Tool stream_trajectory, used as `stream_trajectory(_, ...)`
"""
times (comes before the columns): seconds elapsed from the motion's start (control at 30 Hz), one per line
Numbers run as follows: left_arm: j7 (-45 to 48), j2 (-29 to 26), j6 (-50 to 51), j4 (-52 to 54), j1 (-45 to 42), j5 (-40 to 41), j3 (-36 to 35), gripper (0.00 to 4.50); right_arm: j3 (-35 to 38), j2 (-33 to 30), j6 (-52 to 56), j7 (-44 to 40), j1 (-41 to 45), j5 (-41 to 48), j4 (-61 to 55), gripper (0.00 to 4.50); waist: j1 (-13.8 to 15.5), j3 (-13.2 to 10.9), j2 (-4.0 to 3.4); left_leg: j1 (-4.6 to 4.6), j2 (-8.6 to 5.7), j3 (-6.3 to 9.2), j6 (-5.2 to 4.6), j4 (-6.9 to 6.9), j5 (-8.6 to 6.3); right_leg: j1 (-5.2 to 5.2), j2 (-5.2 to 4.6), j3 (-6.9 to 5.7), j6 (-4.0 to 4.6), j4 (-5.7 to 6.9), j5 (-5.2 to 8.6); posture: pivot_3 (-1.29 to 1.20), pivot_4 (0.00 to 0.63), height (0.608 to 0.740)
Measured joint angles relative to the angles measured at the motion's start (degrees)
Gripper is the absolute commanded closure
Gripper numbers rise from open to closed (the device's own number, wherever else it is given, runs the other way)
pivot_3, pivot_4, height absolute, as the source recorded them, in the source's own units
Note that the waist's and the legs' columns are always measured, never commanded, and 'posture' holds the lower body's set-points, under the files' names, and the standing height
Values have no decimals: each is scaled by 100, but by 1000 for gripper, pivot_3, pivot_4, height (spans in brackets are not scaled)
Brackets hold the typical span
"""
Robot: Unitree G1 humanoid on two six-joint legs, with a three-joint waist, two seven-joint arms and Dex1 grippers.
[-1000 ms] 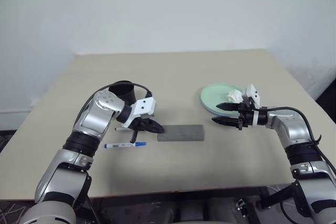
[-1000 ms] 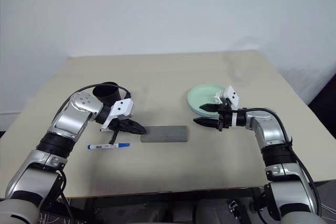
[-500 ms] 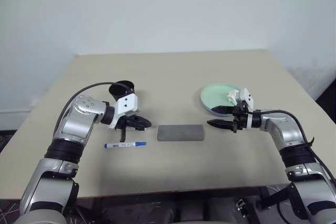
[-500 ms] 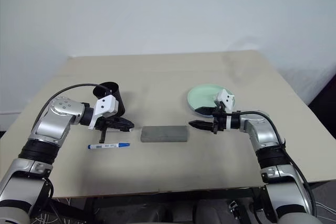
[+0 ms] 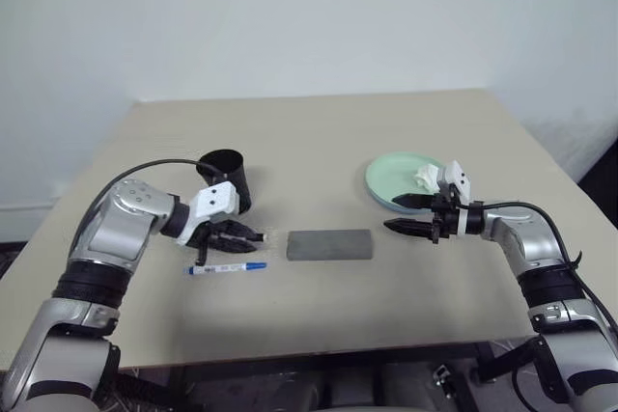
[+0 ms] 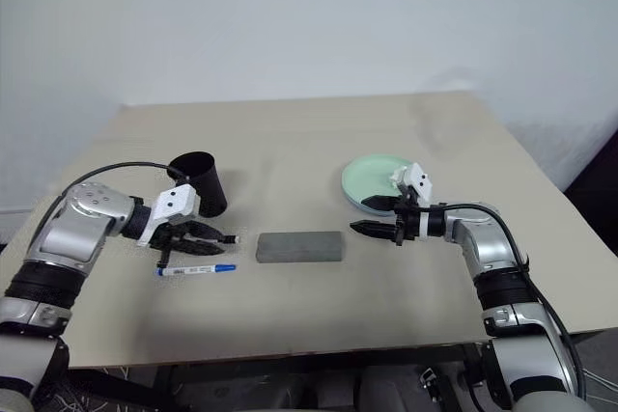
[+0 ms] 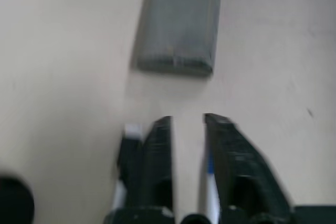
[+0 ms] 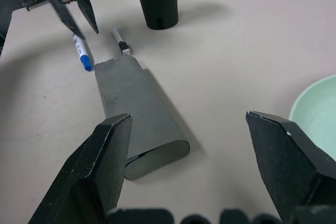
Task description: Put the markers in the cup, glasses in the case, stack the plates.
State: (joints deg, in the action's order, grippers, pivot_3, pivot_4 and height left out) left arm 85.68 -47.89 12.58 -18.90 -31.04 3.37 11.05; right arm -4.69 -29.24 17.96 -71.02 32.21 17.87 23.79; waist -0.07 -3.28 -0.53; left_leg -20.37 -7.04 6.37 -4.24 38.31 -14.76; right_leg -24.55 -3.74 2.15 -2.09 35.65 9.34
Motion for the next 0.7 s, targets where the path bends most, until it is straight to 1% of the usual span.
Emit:
stream_trajectory(0.03,51,-39,-13,5,51,0,0,2180,-3,5,-1,-1,0,0,0,737,4,0,0,1,0,0,0,0,0,2,-1,0,0,-1,0,0,0,740)
stream_trajectory(0.1,94,-87,-38,-5,141,-5,7,1553,-4,7,-1,-1,0,0,0,737,7,0,0,0,-1,0,0,1,0,3,-1,0,0,-1,0,0,0,740)
stream_trajectory(0.3,177,-384,-262,-177,368,-92,95,1553,-5,14,-3,7,-2,0,2,737,-1,0,0,2,1,-1,1,-4,0,-2,-1,1,0,0,0,0,0,740)
stream_trajectory(0.47,91,-376,-474,-323,438,-186,157,1553,-9,32,-3,14,-2,0,1,737,18,0,0,1,1,0,0,-4,0,1,-2,0,0,-1,0,0,0,740)
stream_trajectory(0.7,-163,-186,-754,-515,438,-487,386,1553,-11,60,-3,30,-3,0,1,737,21,0,1,1,0,-1,0,-4,0,-1,-1,0,0,-1,0,0,0,740)
